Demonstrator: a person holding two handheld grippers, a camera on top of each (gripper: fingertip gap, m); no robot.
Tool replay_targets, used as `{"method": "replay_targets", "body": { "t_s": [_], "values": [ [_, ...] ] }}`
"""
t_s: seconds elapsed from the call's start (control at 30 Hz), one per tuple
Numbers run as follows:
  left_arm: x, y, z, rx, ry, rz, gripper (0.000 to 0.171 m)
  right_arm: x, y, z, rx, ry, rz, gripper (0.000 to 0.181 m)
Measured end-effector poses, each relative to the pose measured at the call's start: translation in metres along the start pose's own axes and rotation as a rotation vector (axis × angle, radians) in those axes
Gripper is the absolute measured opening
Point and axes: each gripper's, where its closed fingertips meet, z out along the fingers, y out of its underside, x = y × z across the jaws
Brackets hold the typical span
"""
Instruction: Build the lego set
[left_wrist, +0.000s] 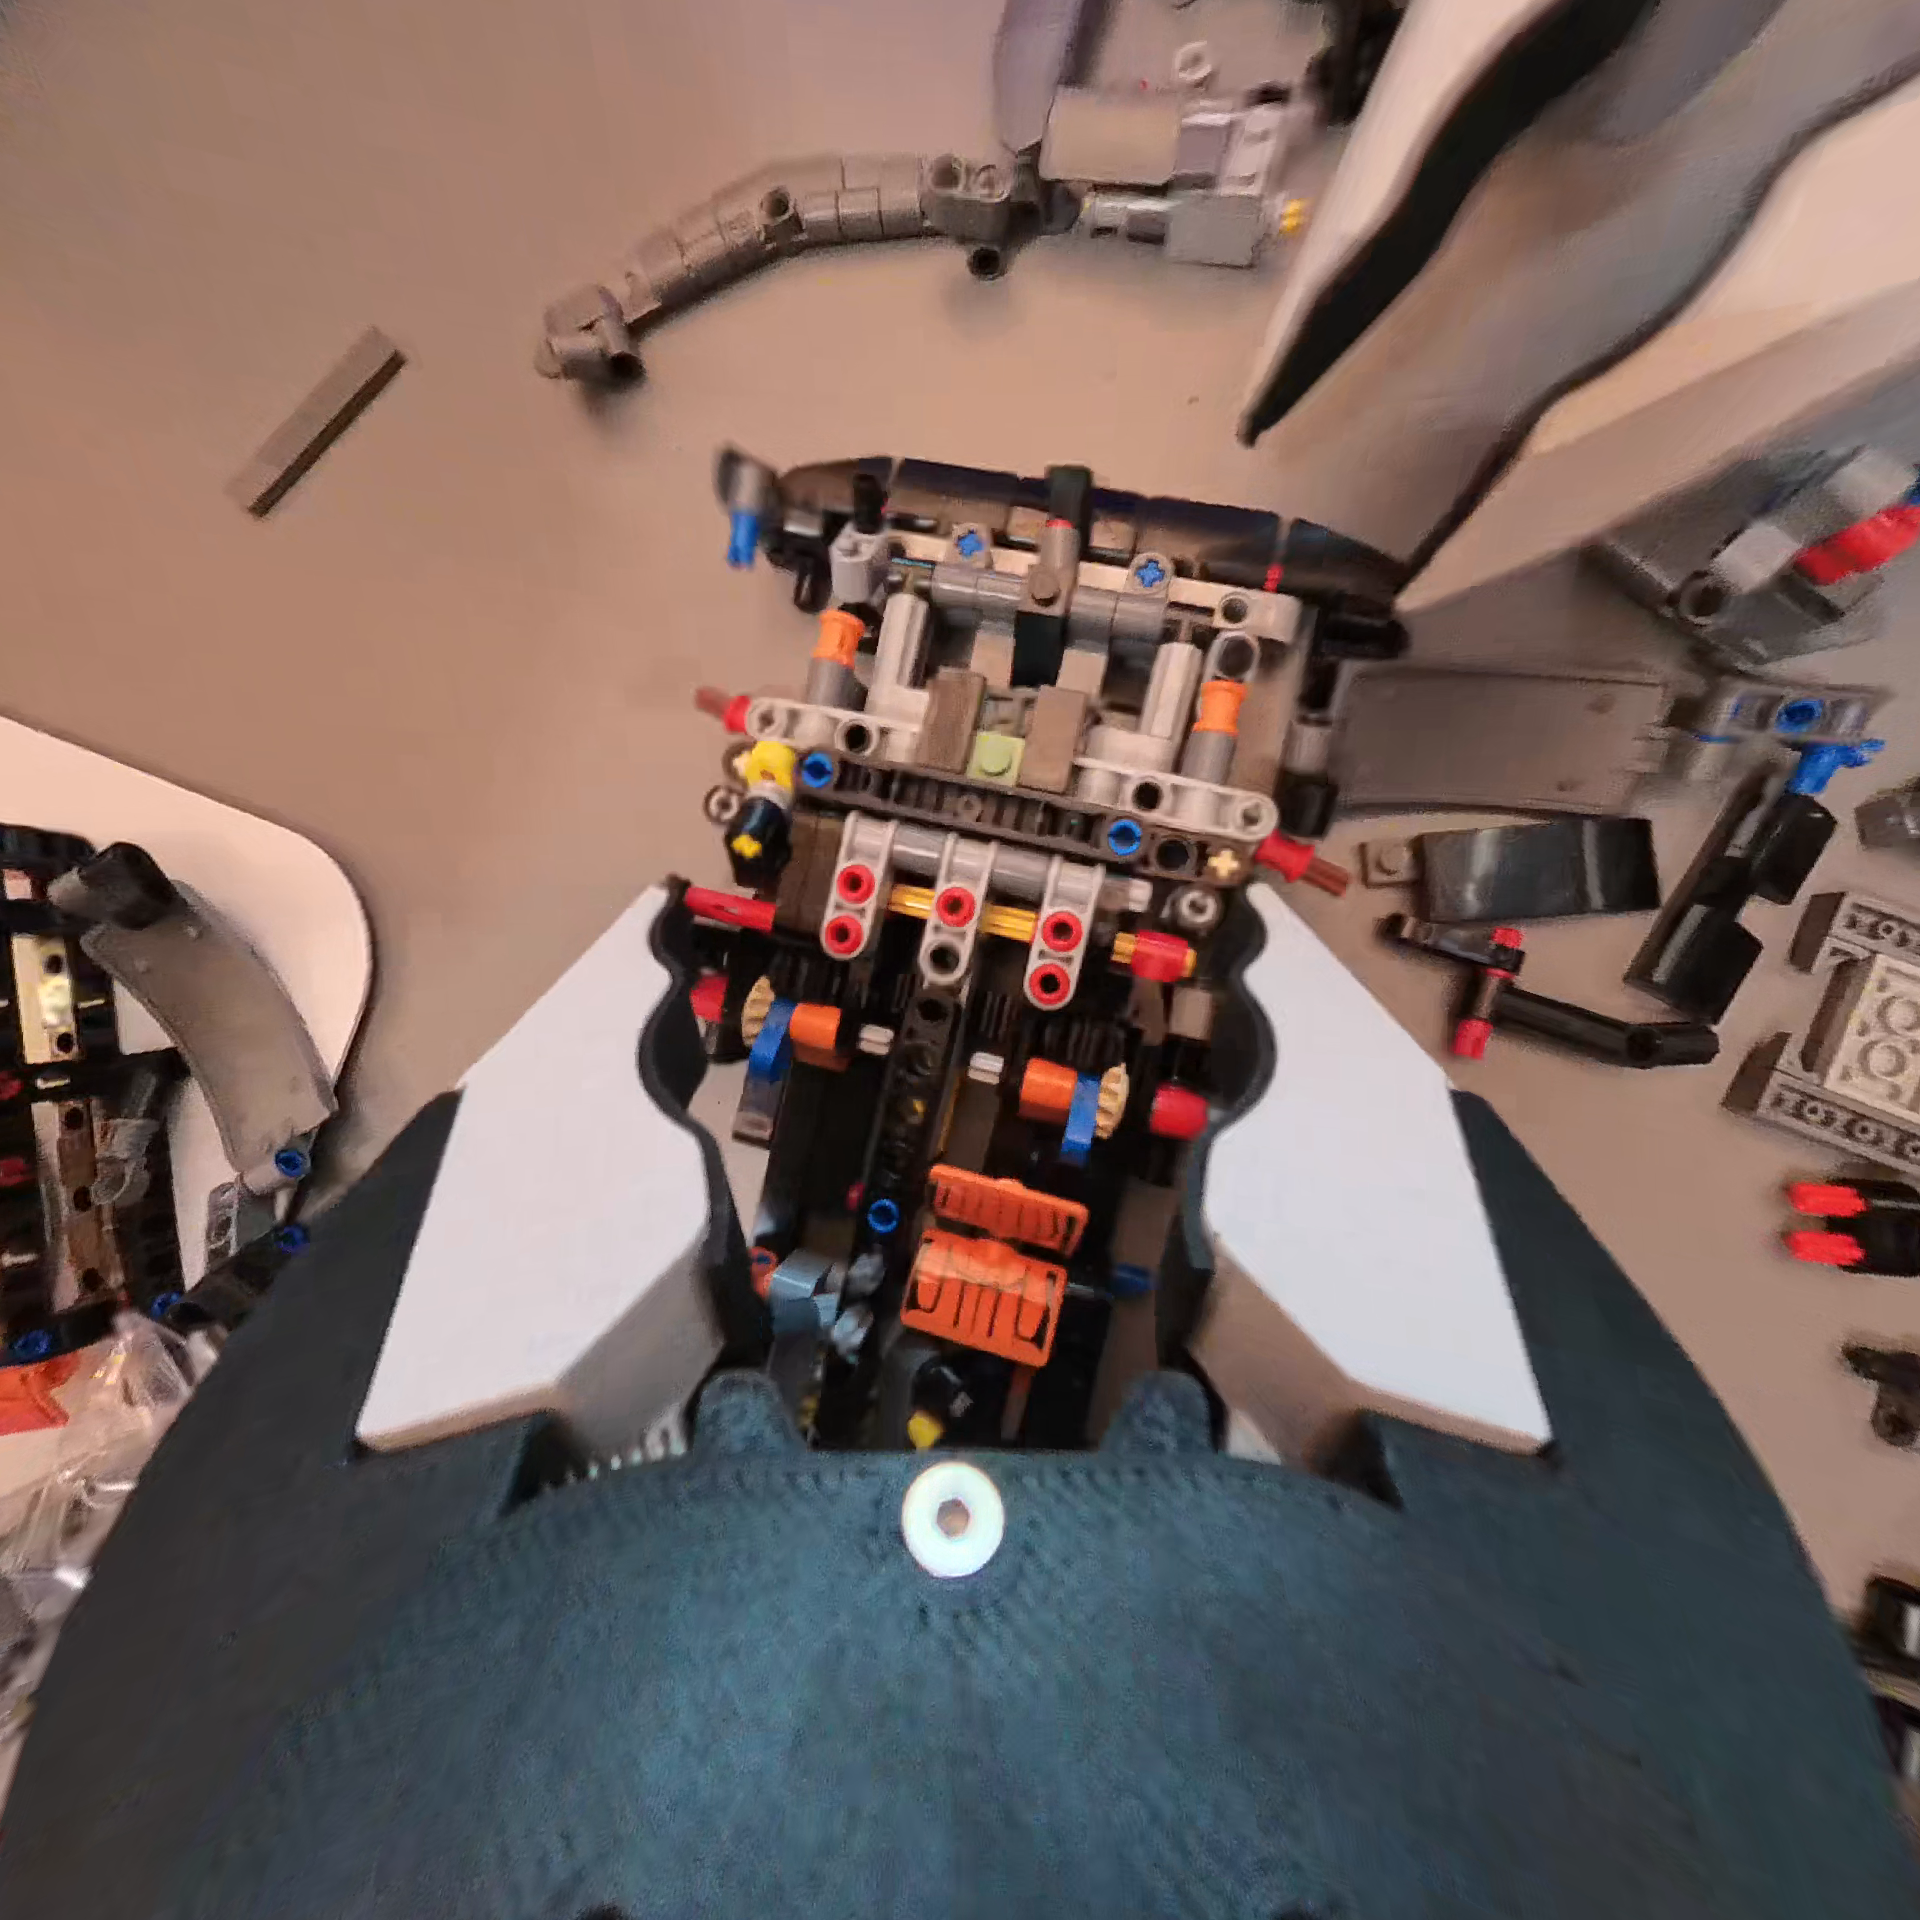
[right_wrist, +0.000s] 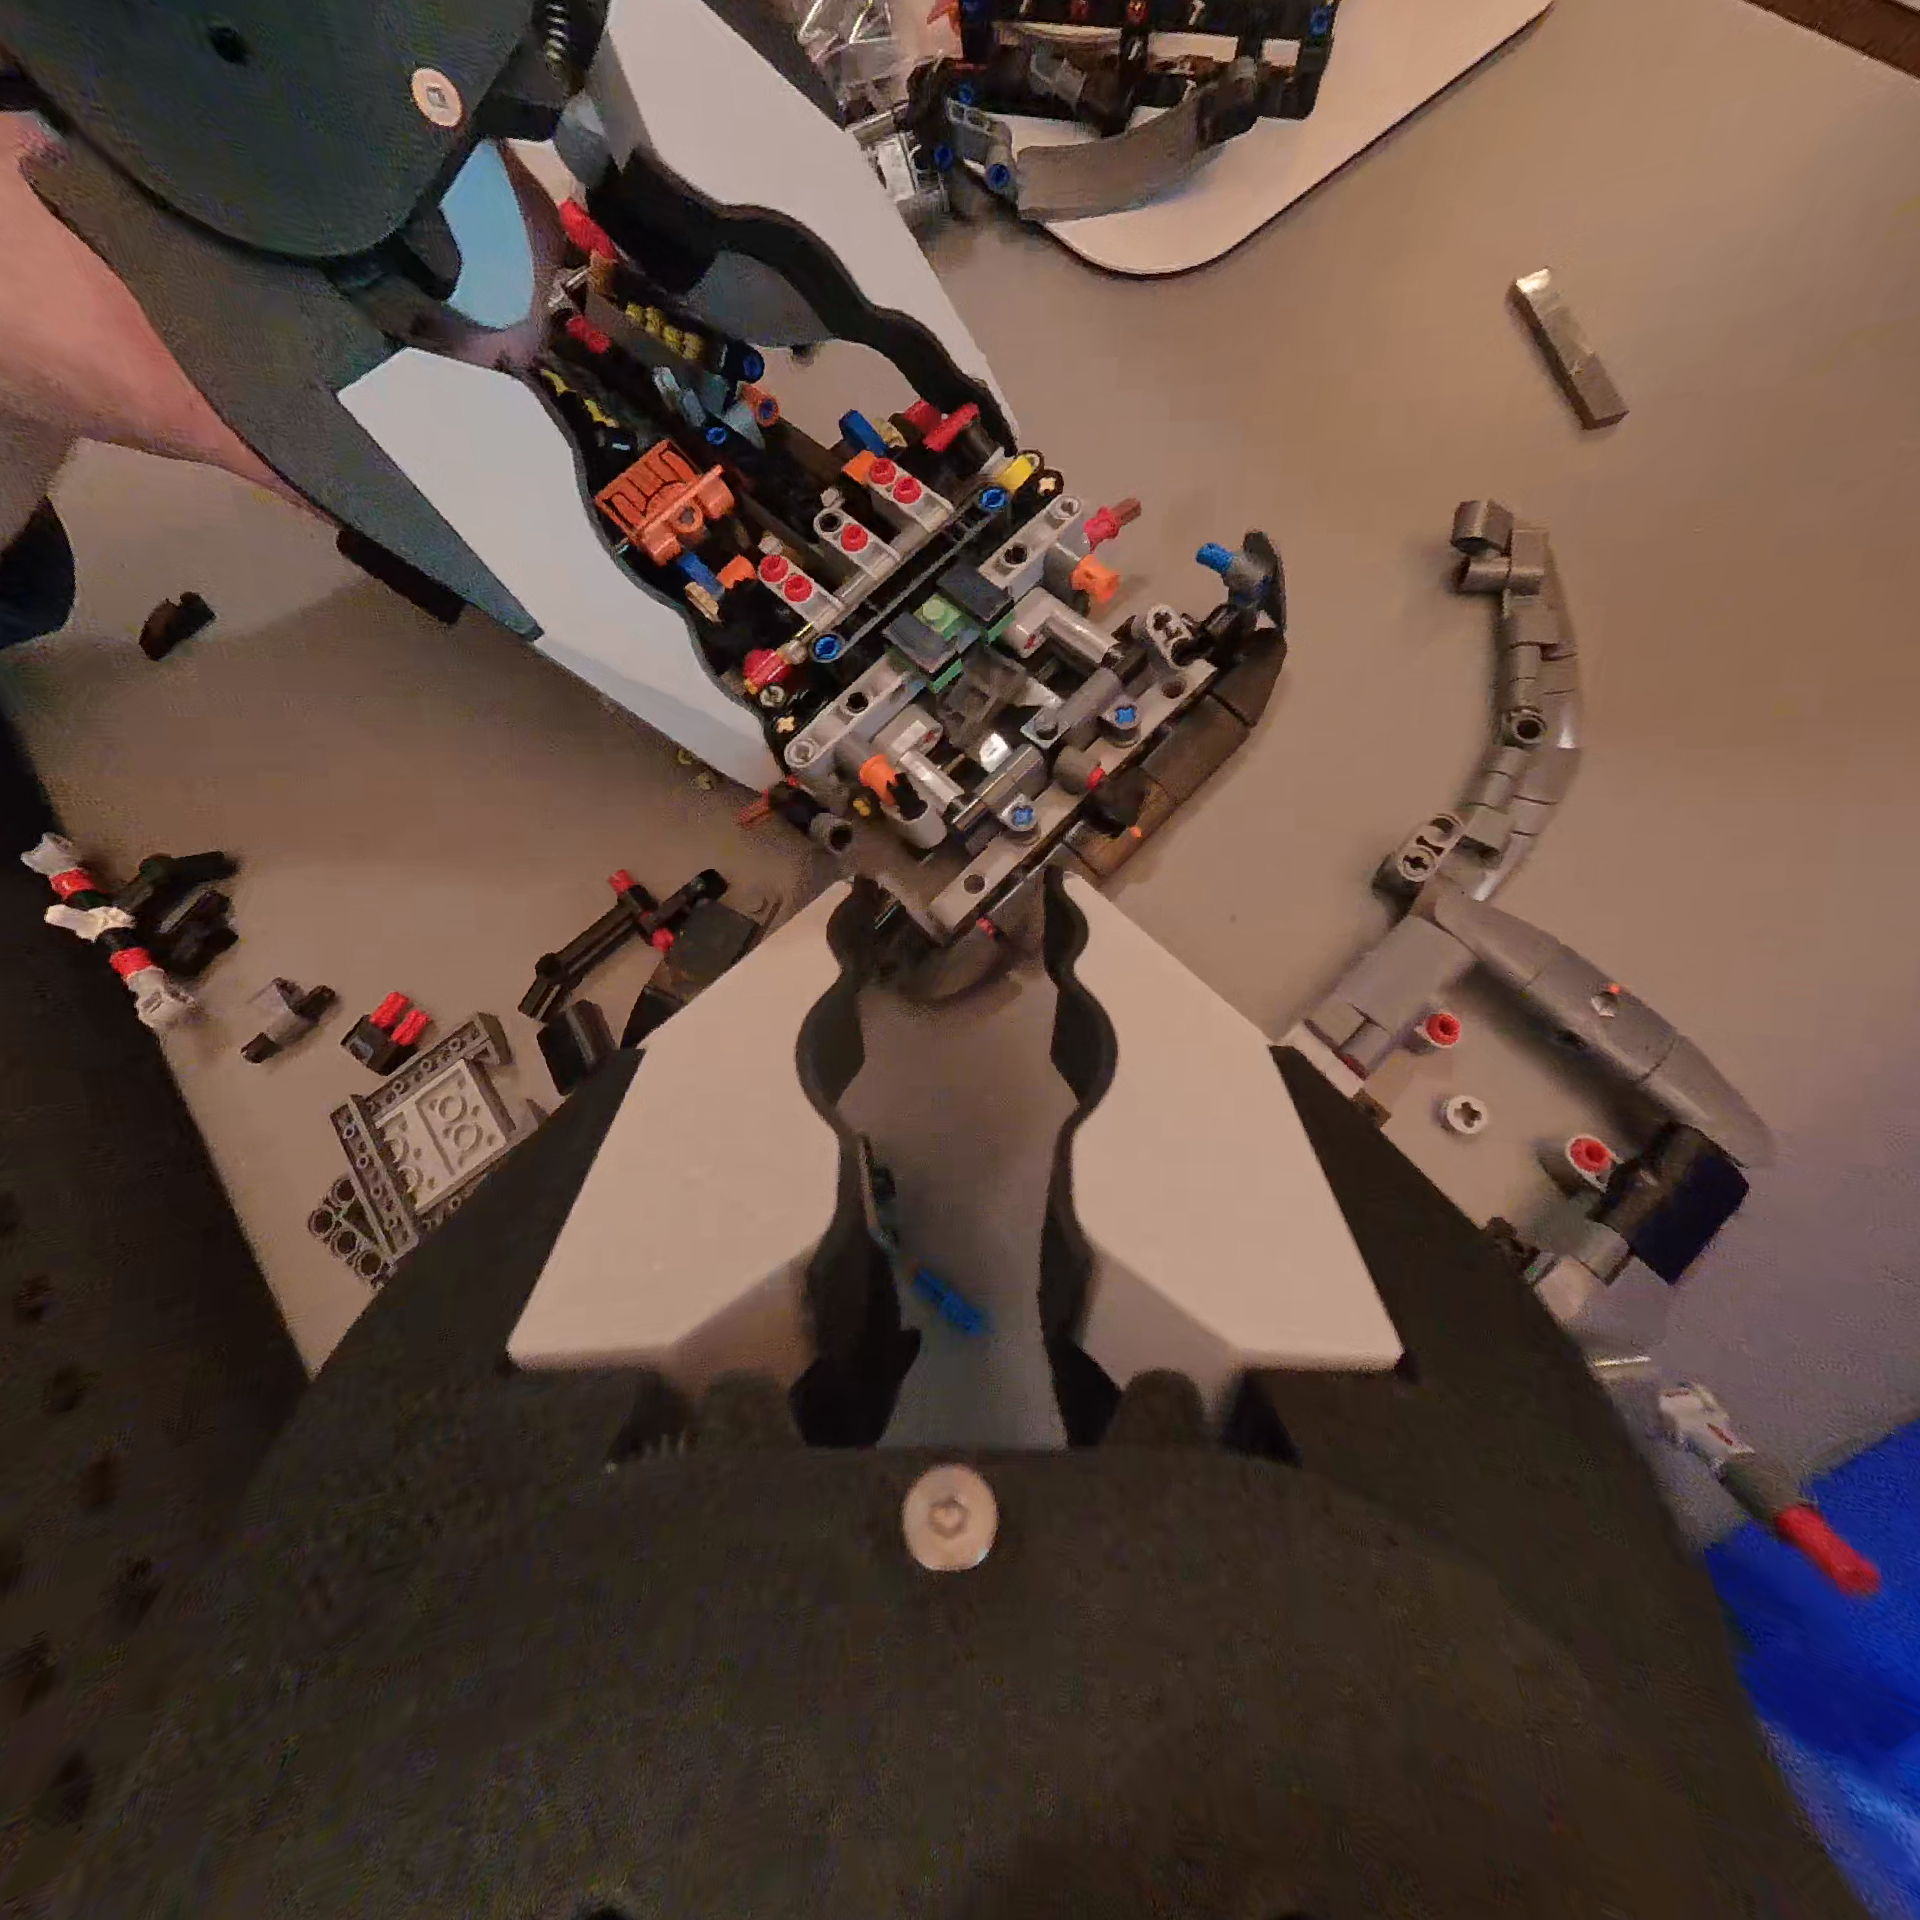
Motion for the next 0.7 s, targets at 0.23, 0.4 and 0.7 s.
{"method": "replay_targets", "body": {
  "t_s": [0.23, 0.4, 0.7],
  "values": [
    [-0.001, 0.005, -0.005, 0.011, -0.021, 0.015, 0.094, 0.013, -0.006, -0.006, 0.058, -0.012, 0.117, 0.033],
    [0.001, -0.009, -0.024, 0.124, -0.054, 0.072, 0.092, 0.013, -0.022, -0.011, 0.159, -0.105, 0.189, 0.033],
    [0.020, -0.052, -0.073, 0.383, -0.180, 0.310, 0.093, -0.010, -0.073, -0.058, 0.475, -0.457, 0.305, 0.017]
  ]
}}
